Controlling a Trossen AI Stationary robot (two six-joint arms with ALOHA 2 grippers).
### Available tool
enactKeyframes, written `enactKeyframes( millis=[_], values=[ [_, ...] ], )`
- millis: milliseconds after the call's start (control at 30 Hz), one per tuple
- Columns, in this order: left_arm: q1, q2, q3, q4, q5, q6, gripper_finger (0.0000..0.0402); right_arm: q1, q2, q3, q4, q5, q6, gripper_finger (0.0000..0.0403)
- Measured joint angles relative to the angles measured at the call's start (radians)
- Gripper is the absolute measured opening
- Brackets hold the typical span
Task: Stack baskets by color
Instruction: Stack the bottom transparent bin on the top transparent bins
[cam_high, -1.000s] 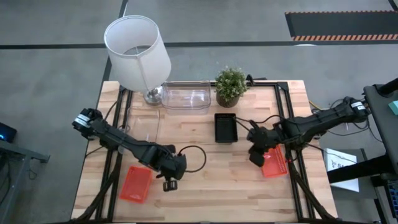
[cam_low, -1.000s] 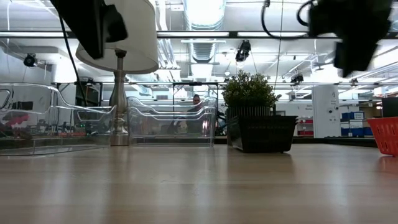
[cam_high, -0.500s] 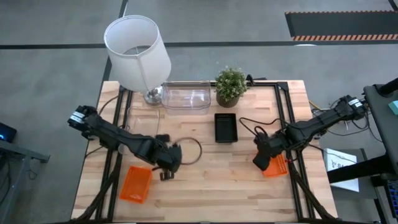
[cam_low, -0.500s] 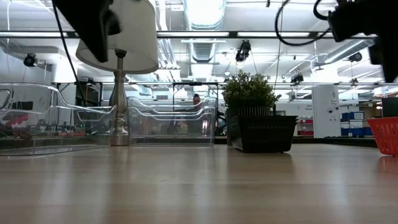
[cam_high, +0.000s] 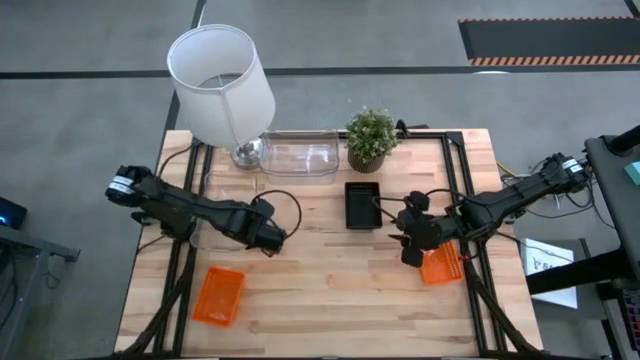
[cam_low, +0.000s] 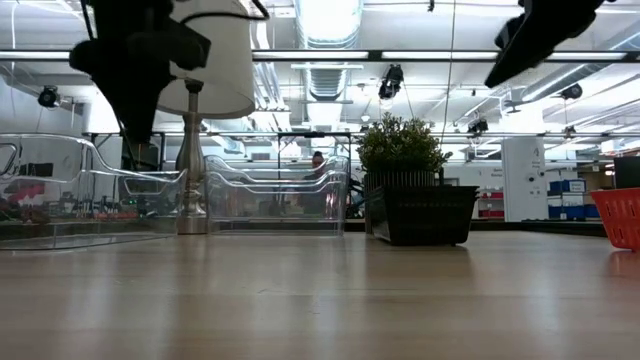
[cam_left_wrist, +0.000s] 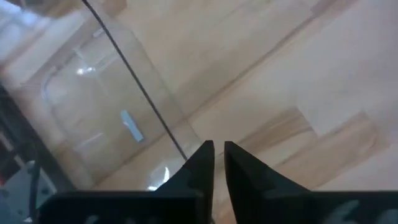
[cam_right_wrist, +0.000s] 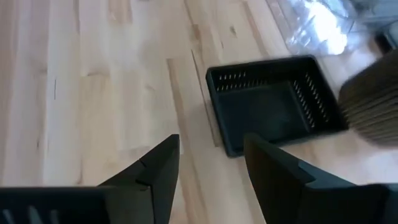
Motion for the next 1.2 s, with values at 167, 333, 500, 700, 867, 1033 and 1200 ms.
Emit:
enactKeyframes(
  millis=[167,333,500,700,867,1033,1200],
  values=[
    [0.034,0.000,-0.026,0.007,0.025,0.002,0.0067,-0.006,-0.011,-0.002,0.002,0.001,-0.073,0.0185],
    [0.079,0.004,-0.053,0.015,0.004,-0.004,0.0115,-0.006,-0.013,-0.017,0.003,0.011,-0.108,0.0198],
    [0.108,0.005,-0.100,0.079,-0.005,-0.004,0.0135,-0.019,-0.013,-0.028,0.003,0.017,-0.127,0.0201],
    [0.118,0.007,-0.150,0.086,-0.016,-0.015,0.0137,-0.030,-0.013,-0.028,0.003,0.019,-0.127,0.0201],
    [0.118,0.007,-0.192,0.105,-0.028,-0.033,0.0137,-0.030,-0.013,-0.028,0.003,0.039,-0.123,0.0201],
    [0.117,0.014,-0.202,0.132,-0.039,-0.031,0.0132,-0.030,-0.013,-0.028,0.004,0.046,-0.115,0.0201],
    [0.117,0.014,-0.206,0.147,-0.038,-0.030,0.0085,-0.030,-0.013,-0.029,0.004,0.046,-0.099,0.0201]
  ],
)
